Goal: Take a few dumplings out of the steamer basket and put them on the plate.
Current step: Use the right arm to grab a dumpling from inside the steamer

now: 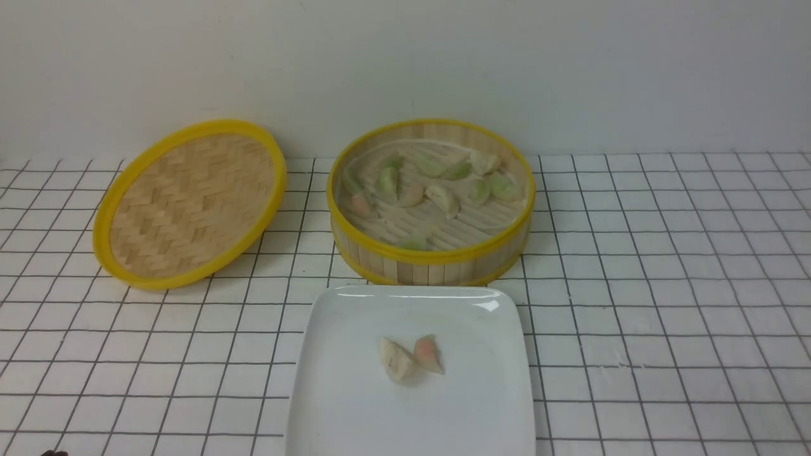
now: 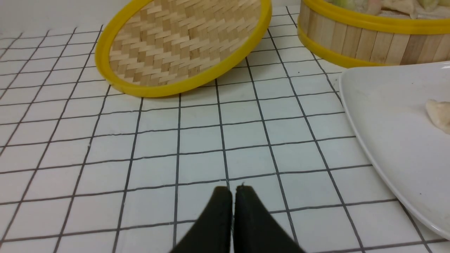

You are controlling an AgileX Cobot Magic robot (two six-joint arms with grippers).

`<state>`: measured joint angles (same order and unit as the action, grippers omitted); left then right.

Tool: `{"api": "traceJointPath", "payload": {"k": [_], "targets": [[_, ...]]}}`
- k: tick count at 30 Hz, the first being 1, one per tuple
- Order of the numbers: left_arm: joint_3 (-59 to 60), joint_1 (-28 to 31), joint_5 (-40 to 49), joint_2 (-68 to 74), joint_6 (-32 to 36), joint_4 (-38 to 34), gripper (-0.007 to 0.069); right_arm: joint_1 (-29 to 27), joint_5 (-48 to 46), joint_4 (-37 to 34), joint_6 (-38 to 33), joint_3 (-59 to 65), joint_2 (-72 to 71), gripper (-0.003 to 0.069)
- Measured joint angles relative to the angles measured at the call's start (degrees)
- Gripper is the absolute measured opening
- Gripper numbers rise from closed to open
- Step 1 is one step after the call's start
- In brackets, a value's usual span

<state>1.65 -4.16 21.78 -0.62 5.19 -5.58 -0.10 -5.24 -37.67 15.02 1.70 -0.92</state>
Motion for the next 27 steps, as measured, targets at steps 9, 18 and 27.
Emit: {"api": "traceJointPath", "payload": {"k": [9, 18, 27], "targets": [[0.0, 0.0, 0.0, 0.0, 0.0, 0.0, -0.0006, 0.0, 10.8, -14.9, -5.8, 0.0, 0.0, -0.0015], [0.0, 0.0, 0.0, 0.0, 0.0, 0.0, -0.0006, 0.0, 13.2, -14.8, -9.4, -0.6, 0.0, -0.0015], [0.0, 0.0, 0.0, 0.0, 0.0, 0.0, -0.0006, 0.0, -16.7, 0.6, -22.7, -26.0, 25.0, -0.0015]]}}
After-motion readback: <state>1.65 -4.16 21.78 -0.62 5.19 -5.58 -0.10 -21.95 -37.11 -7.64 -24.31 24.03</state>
